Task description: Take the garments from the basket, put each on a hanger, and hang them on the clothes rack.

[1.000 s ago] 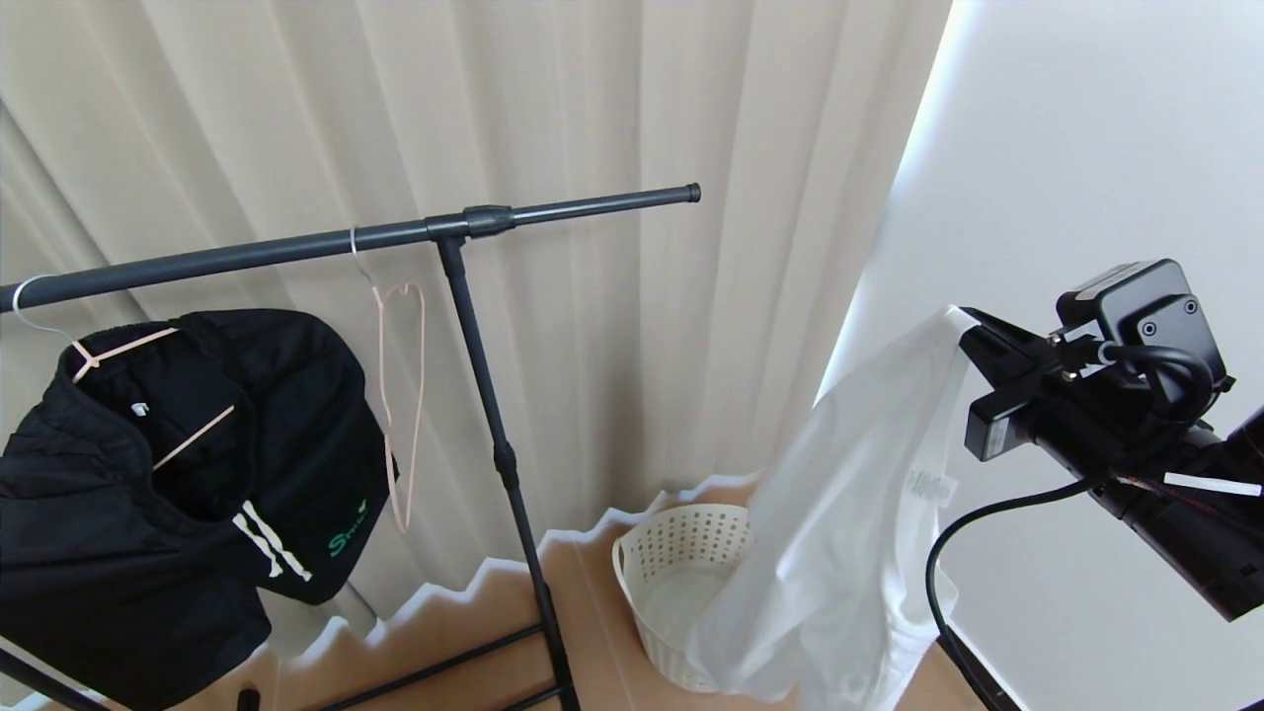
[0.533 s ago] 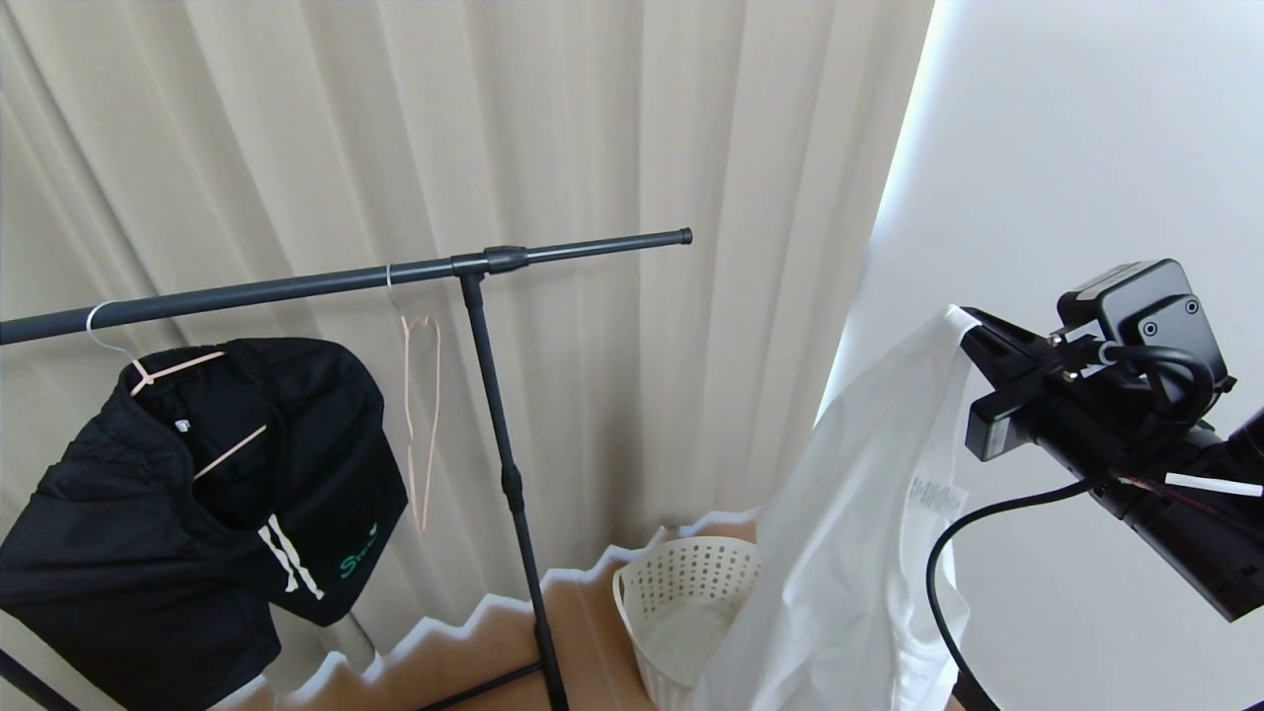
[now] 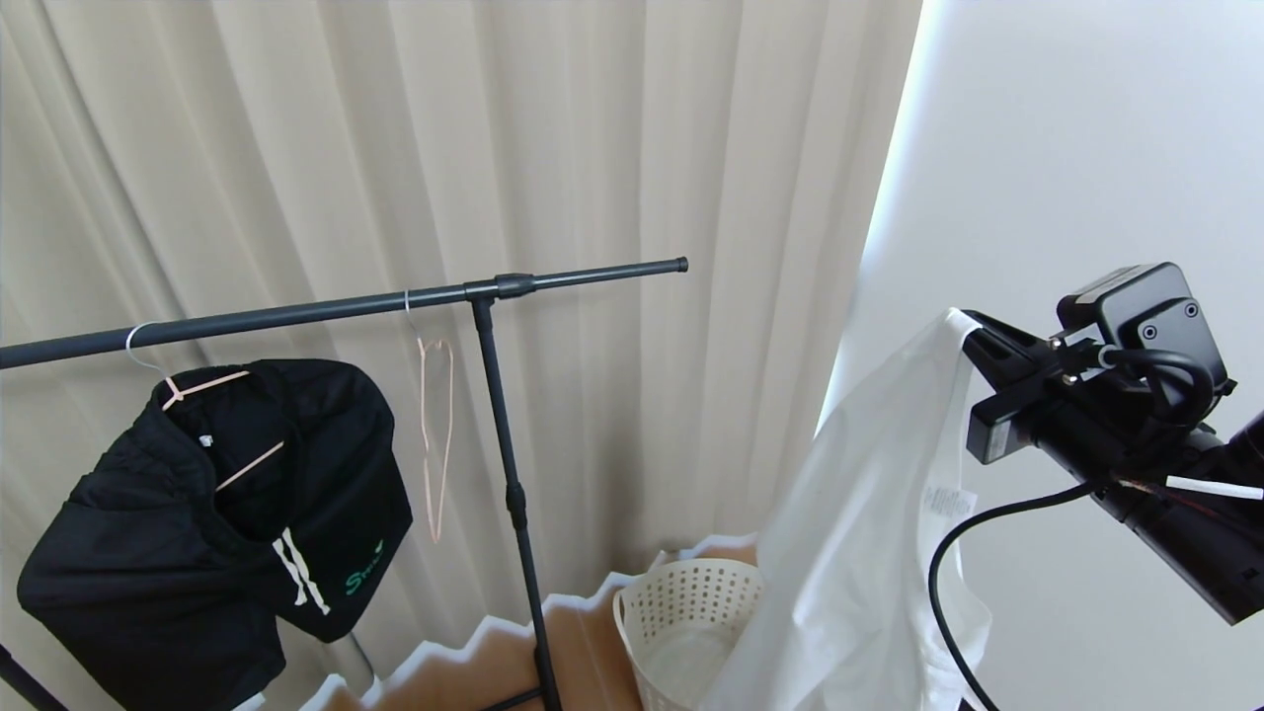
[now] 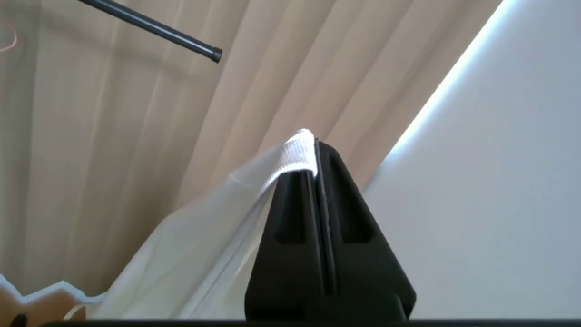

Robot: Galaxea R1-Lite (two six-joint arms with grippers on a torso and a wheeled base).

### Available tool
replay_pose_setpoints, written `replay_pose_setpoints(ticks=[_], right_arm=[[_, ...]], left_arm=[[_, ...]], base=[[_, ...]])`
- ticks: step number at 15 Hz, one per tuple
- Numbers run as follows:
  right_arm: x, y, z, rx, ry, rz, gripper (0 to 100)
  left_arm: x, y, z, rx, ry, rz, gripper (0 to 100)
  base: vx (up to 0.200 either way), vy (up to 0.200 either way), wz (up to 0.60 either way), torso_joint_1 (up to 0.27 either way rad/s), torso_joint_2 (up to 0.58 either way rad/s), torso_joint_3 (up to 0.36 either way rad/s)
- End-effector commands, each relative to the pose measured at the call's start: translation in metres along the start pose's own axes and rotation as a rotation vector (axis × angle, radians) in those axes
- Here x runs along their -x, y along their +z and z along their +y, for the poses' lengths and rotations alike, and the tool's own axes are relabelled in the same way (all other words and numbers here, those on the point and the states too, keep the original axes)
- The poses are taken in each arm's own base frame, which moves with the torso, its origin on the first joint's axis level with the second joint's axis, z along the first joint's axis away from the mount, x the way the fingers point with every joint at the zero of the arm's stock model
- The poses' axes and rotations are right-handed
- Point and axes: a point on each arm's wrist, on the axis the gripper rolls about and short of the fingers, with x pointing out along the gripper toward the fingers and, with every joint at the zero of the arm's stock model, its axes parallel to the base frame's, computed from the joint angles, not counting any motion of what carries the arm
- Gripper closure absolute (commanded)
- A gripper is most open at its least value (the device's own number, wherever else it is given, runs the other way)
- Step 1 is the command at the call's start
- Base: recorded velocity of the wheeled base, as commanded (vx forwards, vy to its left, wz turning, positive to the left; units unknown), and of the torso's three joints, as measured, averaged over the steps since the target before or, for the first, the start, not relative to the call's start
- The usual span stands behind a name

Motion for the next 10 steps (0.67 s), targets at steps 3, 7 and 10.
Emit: replay_pose_setpoints(ticks=[3,7,10], right_arm=[[0.0036,-0.0013,0.0001,0.003,0.006,0.003,100],[0.0035,-0.0039,0.0014,0.008,0.011,0.013,100],[0.0030,-0.0052,0.0021,0.009,0.014,0.018,100]], left_arm=[[-0.0001,0.0001,0.0000,0.000,0.001,0.000,0],[-0.0001,0.0001,0.0000,-0.001,0.000,0.001,0],[-0.0001,0.0001,0.0000,-0.001,0.000,0.001,0]], base=[[0.000,0.000,0.00,0.162,-0.35,-0.181],[0.000,0.000,0.00,0.126,-0.27,-0.144],[0.000,0.000,0.00,0.000,0.00,0.000]])
